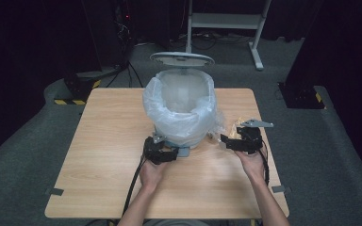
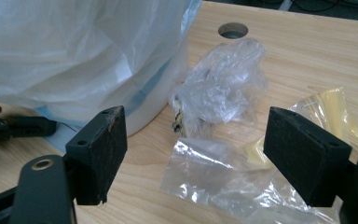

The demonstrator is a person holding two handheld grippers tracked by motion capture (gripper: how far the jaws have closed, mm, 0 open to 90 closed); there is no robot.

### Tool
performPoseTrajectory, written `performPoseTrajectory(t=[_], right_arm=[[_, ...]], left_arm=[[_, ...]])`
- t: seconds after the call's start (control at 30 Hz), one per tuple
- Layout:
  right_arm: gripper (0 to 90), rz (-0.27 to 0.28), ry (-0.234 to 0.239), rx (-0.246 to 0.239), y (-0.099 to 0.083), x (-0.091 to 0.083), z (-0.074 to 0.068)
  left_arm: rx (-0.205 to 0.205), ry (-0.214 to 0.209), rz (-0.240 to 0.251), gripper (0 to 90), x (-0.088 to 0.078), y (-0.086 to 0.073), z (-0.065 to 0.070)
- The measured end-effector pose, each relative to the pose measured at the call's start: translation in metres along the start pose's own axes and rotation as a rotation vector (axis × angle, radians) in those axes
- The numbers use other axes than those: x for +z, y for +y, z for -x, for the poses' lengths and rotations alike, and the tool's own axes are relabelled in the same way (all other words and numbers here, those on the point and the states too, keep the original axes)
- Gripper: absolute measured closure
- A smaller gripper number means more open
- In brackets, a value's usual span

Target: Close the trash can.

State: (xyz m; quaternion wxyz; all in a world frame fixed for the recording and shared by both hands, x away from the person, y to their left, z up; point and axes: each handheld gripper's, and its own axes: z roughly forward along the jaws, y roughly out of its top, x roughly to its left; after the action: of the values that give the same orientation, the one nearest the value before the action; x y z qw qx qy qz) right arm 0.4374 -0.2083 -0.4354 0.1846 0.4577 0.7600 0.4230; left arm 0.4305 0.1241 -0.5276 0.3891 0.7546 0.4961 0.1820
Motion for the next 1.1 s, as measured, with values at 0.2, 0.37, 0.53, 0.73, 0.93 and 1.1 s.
performPoseTrajectory(t=[0.2,0.37,0.53,0.73,0.93,1.1], right_arm=[[22.2,-0.001,-0.007,-0.004,0.01,0.004,0.003],[23.0,-0.011,-0.013,-0.007,0.016,0.011,0.004],[23.8,-0.021,-0.008,0.003,0.022,0.022,0.007],[24.6,-0.024,-0.012,0.005,0.028,0.033,0.007],[25.1,-0.041,-0.025,0.024,0.026,0.041,0.011],[25.2,-0.052,-0.036,0.029,0.031,0.05,0.016]], left_arm=[[0.003,0.003,0.0,17.1,0.0,0.0,0.0],[0.002,0.003,0.001,17.1,0.0,0.0,0.0],[0.003,0.004,0.001,17.2,0.0,0.0,0.0],[0.003,0.004,0.001,17.3,0.0,0.0,0.001],[0.003,0.004,0.001,17.3,0.0,0.0,0.0],[0.002,0.003,0.002,17.4,0.0,0.0,0.0]])
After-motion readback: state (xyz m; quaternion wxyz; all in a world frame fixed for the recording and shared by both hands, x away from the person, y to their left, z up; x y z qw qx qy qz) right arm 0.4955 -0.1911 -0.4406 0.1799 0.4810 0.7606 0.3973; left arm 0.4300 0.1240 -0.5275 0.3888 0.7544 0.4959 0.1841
